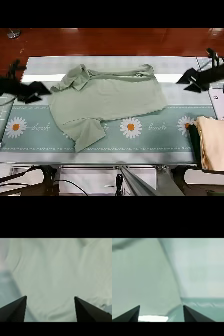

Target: Fold the shirts.

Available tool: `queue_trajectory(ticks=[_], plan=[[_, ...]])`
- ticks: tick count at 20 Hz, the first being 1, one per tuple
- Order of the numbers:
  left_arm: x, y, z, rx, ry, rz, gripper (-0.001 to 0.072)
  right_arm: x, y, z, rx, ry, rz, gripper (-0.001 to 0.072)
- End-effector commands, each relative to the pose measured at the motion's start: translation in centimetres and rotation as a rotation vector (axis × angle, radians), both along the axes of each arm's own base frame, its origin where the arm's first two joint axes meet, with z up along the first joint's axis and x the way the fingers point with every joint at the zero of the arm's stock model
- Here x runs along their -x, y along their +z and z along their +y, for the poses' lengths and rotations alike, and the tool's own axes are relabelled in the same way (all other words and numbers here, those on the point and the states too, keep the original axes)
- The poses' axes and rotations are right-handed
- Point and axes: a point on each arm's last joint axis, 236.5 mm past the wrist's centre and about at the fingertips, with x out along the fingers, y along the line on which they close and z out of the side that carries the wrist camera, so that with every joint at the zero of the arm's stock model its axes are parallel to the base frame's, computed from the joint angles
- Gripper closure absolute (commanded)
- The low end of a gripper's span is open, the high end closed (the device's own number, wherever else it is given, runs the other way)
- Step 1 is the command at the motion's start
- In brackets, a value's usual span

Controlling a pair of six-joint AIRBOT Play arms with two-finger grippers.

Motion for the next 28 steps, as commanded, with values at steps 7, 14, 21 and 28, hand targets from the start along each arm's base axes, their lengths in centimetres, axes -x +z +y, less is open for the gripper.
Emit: queue_trajectory(ticks=[7,14,21,28], plan=[[10.8,-6.4,-4.1,0.293,0.245,0.182,0.0003,6.8,-2.3,1.5,-0.078,-0.116,-0.058,0.0091],[8.5,-8.1,-9.1,0.261,0.176,0.074,0.0024,6.7,-2.2,1.7,-0.090,-0.121,-0.059,0.0091],[6.6,-5.9,-9.5,0.287,0.138,0.020,0.0689,8.8,-8.2,0.1,-0.056,-0.206,0.183,0.0091],[6.6,-5.9,-9.5,0.289,0.142,0.022,0.0689,3.8,-9.9,5.3,-0.116,-0.124,0.140,0.0091]])
